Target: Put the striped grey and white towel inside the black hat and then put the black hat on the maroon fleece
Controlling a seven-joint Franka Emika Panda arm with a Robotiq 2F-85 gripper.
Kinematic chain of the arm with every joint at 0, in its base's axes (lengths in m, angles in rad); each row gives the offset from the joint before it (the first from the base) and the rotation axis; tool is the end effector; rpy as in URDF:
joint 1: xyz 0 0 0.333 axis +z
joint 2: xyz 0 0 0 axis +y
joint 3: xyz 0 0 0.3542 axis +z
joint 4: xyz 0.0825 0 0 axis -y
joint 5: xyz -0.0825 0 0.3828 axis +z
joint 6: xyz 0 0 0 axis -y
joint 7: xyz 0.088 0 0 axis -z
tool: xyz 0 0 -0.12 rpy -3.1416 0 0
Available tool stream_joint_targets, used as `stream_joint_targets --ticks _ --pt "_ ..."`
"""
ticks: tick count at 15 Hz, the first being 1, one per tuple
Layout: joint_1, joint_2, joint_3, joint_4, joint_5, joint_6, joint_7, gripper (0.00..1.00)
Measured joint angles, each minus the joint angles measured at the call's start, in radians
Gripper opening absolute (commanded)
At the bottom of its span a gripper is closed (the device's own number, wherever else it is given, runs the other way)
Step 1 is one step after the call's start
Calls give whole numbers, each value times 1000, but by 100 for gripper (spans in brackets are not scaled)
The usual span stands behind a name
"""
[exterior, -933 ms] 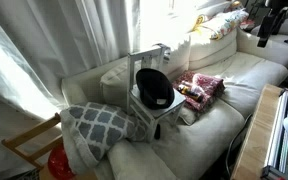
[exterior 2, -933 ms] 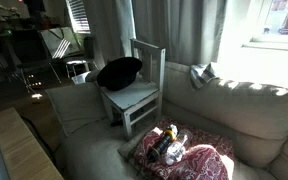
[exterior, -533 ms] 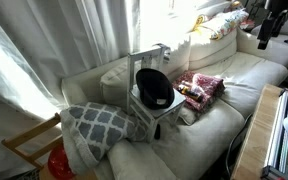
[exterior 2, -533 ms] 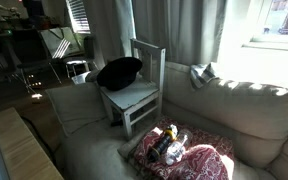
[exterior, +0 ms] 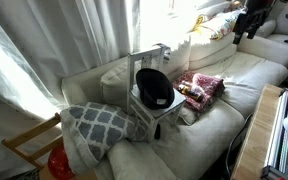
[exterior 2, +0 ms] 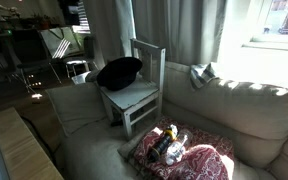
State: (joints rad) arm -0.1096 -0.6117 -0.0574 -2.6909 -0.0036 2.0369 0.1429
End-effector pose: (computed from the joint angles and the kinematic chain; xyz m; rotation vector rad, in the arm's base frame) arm 0.3171 -0.0536 0.4322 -3.0766 0.4604 0.0666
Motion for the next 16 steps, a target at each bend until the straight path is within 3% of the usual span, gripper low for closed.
stream_joint_targets --ticks 6,10,16 --pt "6 343 -51 190 249 321 35 100" --pt "32 523 -49 317 348 342 38 100" --pt "33 538 -50 334 352 342 41 100"
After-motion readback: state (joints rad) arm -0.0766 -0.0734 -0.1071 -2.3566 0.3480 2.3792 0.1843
